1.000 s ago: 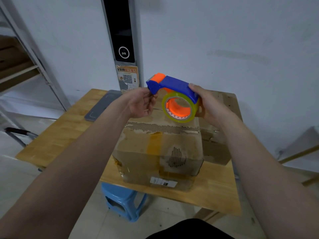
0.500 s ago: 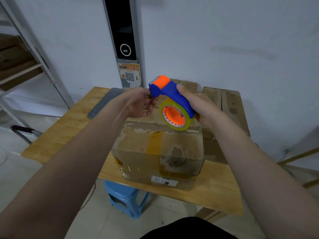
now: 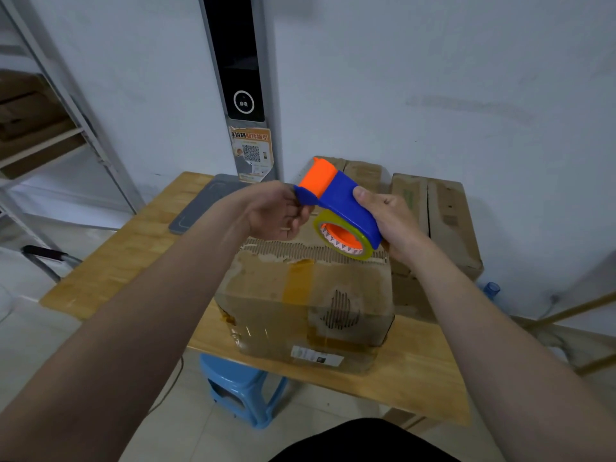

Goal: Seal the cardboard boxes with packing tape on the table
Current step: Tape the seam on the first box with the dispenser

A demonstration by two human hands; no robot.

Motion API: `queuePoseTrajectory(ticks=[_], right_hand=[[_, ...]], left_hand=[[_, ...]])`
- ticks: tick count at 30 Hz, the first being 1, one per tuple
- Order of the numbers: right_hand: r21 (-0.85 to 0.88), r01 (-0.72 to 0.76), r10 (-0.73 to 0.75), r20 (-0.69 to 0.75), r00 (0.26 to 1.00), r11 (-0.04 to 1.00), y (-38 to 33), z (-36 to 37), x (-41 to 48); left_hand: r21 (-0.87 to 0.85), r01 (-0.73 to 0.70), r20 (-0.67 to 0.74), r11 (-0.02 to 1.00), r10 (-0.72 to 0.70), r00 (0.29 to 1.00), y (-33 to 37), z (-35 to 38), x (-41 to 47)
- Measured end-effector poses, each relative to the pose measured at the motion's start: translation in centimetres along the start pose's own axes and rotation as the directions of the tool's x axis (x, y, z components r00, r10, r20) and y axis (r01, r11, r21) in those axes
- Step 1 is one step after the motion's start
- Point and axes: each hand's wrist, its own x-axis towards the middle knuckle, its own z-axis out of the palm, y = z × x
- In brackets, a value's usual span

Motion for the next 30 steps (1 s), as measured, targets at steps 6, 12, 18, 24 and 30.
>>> queuePoseTrajectory(ticks=[6, 12, 18, 24, 30], right_hand=[[-0.025, 0.117, -0.116, 0.017, 0.993, 0.993, -0.4, -0.4, 0.0], [-0.002, 0.09, -0.09, 0.034, 0.995, 0.996, -0.5, -0.5, 0.0], [0.058, 0.074, -0.077, 0.04, 0.996, 0.996, -0.3, -0.7, -0.3], [0.016, 0.085, -0.086, 0.08, 0.993, 0.996, -0.4, -0.5, -0.5], [-0.231, 0.165, -0.144, 0.105, 0.984, 0.959, -1.2, -0.2, -0.6]], left_hand=[[-0.225, 0.11, 0.16, 0.968, -0.075, 0.984, -0.6, 0.0, 0.1], [-0.064, -0.047, 0.144, 0.997, 0.056, 0.988, -1.4, 0.2, -0.4], [-0.12, -0.066, 0.212, 0.991, 0.09, 0.973, -1.8, 0.4, -1.1], [-0.122, -0.028, 0.119, 0.992, 0.043, 0.992, -1.6, 1.1, -1.1], [-0.022, -0.096, -0.033, 0.995, 0.096, 0.995, -1.8, 0.6, -0.4]])
